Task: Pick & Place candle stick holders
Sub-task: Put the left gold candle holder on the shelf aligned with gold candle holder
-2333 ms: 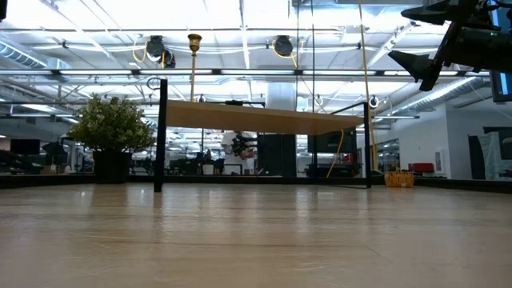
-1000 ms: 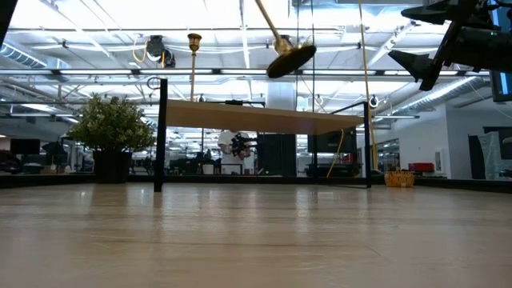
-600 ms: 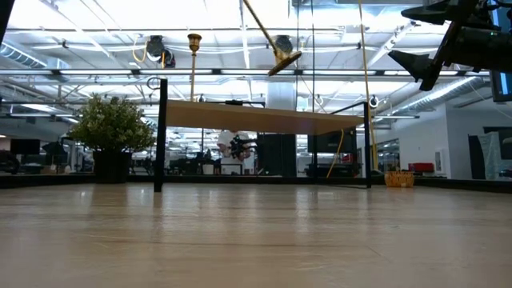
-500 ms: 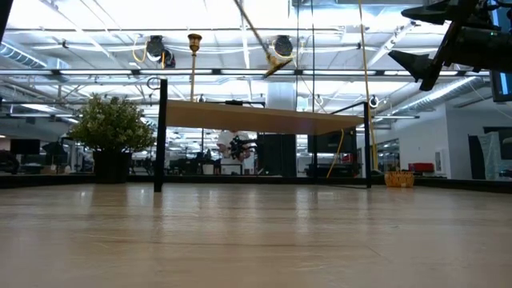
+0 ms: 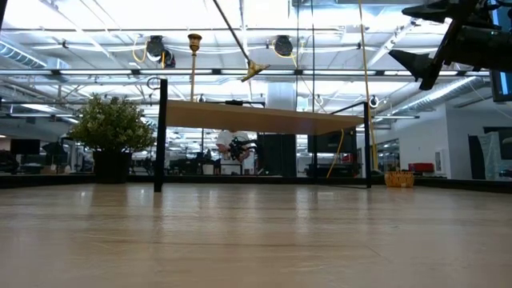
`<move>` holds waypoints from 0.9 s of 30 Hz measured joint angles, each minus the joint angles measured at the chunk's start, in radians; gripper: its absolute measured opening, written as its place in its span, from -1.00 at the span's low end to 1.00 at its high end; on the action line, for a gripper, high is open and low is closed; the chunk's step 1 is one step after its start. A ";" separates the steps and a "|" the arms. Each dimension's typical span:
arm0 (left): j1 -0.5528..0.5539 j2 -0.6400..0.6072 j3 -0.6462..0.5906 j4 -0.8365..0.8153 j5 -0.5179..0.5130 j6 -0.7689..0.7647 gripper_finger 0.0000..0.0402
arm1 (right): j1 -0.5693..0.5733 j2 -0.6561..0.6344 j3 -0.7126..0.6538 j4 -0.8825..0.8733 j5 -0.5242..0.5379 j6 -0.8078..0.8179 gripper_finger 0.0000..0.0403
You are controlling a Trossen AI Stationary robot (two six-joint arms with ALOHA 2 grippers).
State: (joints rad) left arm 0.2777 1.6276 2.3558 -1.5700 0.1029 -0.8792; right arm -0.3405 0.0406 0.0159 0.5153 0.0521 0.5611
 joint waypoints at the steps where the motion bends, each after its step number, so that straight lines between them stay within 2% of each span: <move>1: -0.005 0.000 0.000 -0.005 0.013 -0.005 -0.92 | 0.000 -0.001 0.004 0.003 0.001 0.025 0.89; 6: -0.027 0.006 0.000 -0.001 0.011 -0.024 -0.92 | 0.000 0.030 0.048 -0.007 -0.026 0.041 0.89; 11: -0.048 0.005 0.000 0.000 0.001 -0.040 -0.92 | 0.002 0.164 0.175 -0.034 -0.072 -0.097 0.89; 18: -0.076 0.005 0.000 -0.001 -0.012 -0.041 -0.92 | 0.001 0.471 0.453 -0.153 -0.097 -0.293 0.89; 27: -0.112 0.005 0.000 -0.001 -0.035 -0.039 -0.92 | 0.002 0.874 0.820 -0.266 -0.301 -0.452 0.89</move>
State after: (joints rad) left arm 0.1661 1.6325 2.3558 -1.5711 0.0680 -0.9180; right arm -0.3389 0.9149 0.8357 0.2496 -0.2485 0.1092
